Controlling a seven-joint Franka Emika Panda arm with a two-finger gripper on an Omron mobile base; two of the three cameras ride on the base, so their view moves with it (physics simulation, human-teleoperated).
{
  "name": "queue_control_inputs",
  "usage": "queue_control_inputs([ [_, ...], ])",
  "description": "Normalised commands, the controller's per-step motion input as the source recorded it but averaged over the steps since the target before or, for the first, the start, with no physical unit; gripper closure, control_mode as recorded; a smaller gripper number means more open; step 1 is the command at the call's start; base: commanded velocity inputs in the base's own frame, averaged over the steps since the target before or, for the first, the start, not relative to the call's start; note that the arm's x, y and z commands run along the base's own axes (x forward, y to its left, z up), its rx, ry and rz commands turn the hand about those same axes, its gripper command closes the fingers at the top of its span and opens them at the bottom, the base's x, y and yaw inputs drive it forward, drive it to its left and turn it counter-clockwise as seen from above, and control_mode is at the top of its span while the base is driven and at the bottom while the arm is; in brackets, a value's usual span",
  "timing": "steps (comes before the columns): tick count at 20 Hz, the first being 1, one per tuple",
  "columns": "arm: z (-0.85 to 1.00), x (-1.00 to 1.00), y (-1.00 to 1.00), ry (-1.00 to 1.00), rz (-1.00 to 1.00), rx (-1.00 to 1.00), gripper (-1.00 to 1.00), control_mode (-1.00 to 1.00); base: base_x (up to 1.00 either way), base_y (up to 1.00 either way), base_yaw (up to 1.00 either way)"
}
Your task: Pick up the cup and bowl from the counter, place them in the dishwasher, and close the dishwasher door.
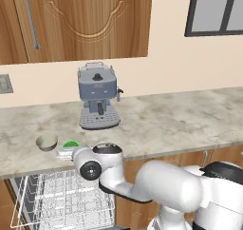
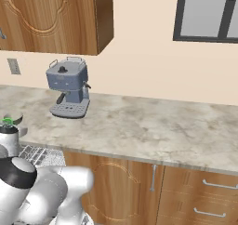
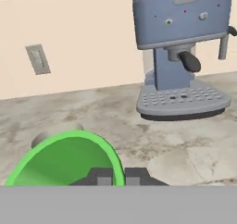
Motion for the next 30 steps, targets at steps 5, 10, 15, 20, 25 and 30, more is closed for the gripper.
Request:
queue_control_inputs([
  [5, 0.22, -0.25, -0.09, -0.01, 0.00, 0.29, 1.00, -1.00, 0.00, 0.00, 0.00],
  [10, 0.04, -0.10, 0.00, 0.01, 0.00, 0.26, 1.00, -1.00, 0.00, 0.00, 0.00],
  [15, 0.00, 0.00, 0.00, 0.07, 0.00, 0.19, 1.00, -1.00, 0.00, 0.00, 0.00],
  [20, 0.00, 0.00, 0.05, 0.06, 0.00, 0.14, 1.00, -1.00, 0.00, 0.00, 0.00],
  [25, -0.01, -0.07, 0.41, 0.01, 0.03, 0.01, 1.00, -1.00, 0.00, 0.00, 0.00],
  [30, -0.08, -0.20, 0.50, 0.03, 0.07, 0.00, 1.00, -1.00, 0.00, 0.00, 0.00],
])
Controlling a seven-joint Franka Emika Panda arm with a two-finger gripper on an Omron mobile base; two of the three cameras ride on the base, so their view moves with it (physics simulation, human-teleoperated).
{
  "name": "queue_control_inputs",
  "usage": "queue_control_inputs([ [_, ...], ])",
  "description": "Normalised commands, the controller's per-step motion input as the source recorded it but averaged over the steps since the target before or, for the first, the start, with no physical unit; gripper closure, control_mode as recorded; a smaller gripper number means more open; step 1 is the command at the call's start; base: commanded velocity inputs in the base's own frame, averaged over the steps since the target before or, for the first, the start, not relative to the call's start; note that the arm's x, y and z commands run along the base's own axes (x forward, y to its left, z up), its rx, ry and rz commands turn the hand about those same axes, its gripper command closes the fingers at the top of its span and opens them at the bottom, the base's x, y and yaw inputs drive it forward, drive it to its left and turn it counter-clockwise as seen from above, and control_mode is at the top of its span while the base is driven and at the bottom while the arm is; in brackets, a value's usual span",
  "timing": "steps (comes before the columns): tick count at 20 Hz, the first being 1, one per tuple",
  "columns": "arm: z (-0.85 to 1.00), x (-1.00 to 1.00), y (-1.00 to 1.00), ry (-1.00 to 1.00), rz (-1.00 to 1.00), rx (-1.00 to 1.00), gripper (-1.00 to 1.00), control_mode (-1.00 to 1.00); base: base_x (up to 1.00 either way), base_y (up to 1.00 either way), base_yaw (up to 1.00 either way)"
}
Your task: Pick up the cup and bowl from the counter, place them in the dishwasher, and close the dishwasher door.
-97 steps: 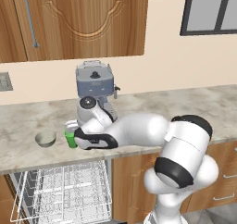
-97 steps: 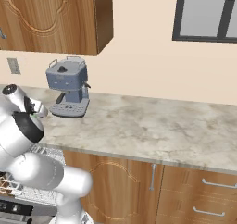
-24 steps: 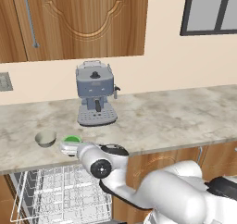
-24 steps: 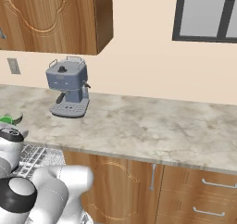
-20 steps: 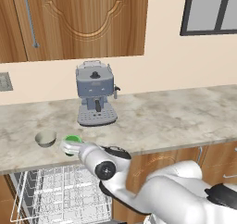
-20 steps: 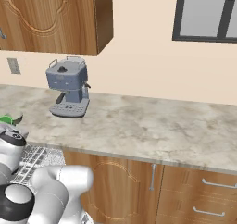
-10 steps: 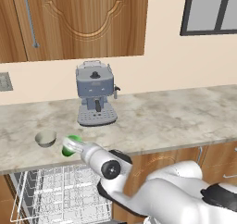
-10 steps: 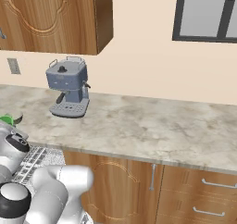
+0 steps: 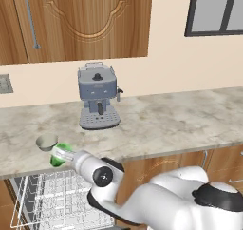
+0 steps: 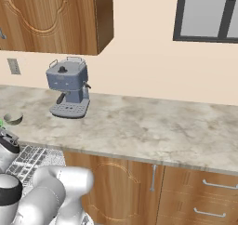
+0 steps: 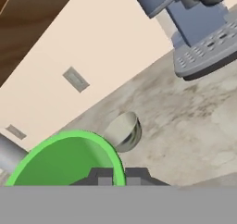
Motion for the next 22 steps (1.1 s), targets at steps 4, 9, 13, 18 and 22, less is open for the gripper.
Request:
queue_control_inputs([
  [4, -0.29, -0.23, 0.31, 0.06, 0.08, 0.00, 1.00, -1.00, 0.00, 0.00, 0.00],
  [9, -0.28, -0.26, 0.07, 0.05, 0.07, 0.00, 1.00, -1.00, 0.00, 0.00, 0.00],
  [13, -0.28, -0.24, 0.00, 0.04, 0.07, 0.00, 1.00, -1.00, 0.00, 0.00, 0.00],
  [18, -0.53, -0.02, 0.00, 0.11, 0.09, -0.02, 1.00, -1.00, 0.00, 0.00, 0.00],
  [22, -0.69, 0.00, 0.00, 0.18, 0.09, -0.02, 1.00, -1.00, 0.00, 0.00, 0.00],
])
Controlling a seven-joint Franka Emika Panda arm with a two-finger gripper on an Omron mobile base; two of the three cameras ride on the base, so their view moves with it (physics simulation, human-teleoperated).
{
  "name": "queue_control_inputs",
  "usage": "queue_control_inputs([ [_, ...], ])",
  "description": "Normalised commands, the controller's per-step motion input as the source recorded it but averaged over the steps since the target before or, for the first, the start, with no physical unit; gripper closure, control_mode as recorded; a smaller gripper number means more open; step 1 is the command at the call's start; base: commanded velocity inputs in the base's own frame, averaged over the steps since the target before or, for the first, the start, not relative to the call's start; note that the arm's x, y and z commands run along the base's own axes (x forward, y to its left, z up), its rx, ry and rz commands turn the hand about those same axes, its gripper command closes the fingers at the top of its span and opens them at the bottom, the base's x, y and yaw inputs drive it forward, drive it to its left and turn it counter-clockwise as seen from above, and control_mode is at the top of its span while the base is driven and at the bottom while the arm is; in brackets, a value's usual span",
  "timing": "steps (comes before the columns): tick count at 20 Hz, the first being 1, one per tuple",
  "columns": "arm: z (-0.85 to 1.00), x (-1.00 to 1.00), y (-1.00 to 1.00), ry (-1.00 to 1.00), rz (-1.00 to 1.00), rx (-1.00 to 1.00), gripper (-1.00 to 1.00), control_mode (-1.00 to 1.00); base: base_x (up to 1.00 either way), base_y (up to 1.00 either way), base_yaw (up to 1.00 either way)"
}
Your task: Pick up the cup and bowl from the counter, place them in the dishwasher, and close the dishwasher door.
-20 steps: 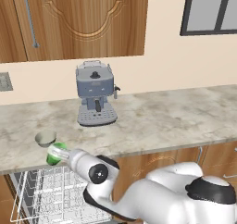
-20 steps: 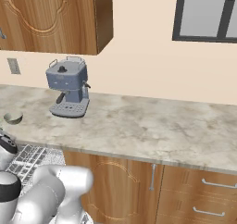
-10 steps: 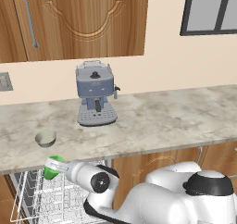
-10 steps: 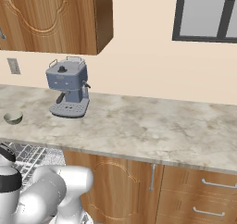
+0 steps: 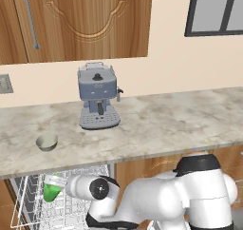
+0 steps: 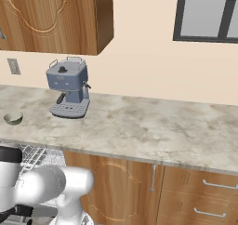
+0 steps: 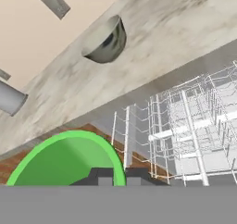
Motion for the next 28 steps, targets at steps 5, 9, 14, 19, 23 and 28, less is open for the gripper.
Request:
queue_control_inputs([
  [5, -0.58, 0.00, 0.00, 0.16, 0.08, -0.02, 1.00, -1.00, 0.00, 0.00, 0.00],
  [9, -0.31, -0.02, 0.00, 0.04, 0.02, -0.11, 1.00, -1.00, 0.00, 0.00, 0.00],
  [14, -0.13, -0.32, 0.04, -0.10, 0.00, -0.29, 1.00, -1.00, 0.00, 0.00, 0.00],
  [19, 0.00, -0.44, 0.14, -0.16, 0.00, -0.34, 1.00, -1.00, 0.00, 0.00, 0.00],
  [23, -0.06, -0.06, 0.00, -0.09, 0.00, -0.26, 1.00, -1.00, 0.00, 0.00, 0.00],
  [28, -0.14, 0.00, 0.00, -0.01, 0.00, -0.17, 1.00, -1.00, 0.00, 0.00, 0.00],
])
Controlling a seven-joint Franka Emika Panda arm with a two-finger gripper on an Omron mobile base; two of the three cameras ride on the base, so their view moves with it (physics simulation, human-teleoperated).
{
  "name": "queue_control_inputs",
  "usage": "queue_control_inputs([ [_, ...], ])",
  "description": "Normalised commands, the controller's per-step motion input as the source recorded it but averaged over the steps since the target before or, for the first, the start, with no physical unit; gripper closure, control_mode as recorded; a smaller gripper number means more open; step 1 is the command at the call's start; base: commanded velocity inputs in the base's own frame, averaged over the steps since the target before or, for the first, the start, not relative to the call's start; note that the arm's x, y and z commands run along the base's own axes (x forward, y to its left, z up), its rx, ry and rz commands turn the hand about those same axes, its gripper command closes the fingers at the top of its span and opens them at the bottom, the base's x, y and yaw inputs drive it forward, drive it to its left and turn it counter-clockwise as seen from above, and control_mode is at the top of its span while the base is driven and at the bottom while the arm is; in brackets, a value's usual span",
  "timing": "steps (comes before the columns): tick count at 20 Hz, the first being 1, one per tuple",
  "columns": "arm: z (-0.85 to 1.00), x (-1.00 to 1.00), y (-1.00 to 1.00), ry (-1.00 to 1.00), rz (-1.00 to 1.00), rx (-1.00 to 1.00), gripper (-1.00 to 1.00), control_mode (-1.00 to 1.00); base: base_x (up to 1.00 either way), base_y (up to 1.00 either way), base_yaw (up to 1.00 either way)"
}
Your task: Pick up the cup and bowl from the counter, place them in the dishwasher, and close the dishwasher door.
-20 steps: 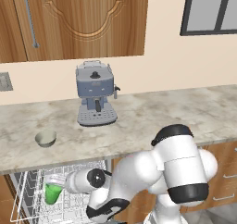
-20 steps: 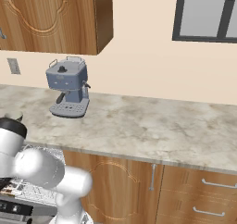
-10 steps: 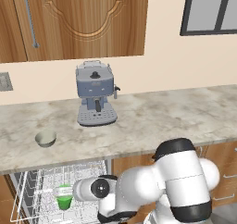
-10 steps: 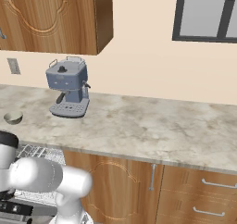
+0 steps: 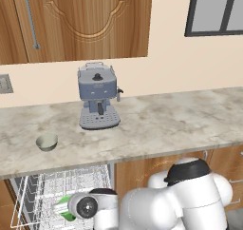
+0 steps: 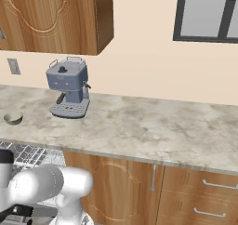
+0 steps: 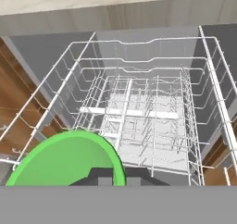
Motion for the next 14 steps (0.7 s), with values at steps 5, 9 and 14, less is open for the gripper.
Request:
queue_control_inputs([
  [5, -0.13, 0.00, -0.01, 0.00, 0.00, -0.10, 1.00, -1.00, 0.00, 0.00, 0.00],
  [9, -0.22, 0.00, -0.09, -0.04, 0.00, -0.11, 1.00, -1.00, 0.00, 0.00, 0.00],
  [14, -0.31, 0.00, -0.09, -0.04, 0.00, -0.13, 1.00, -1.00, 0.00, 0.00, 0.00],
])
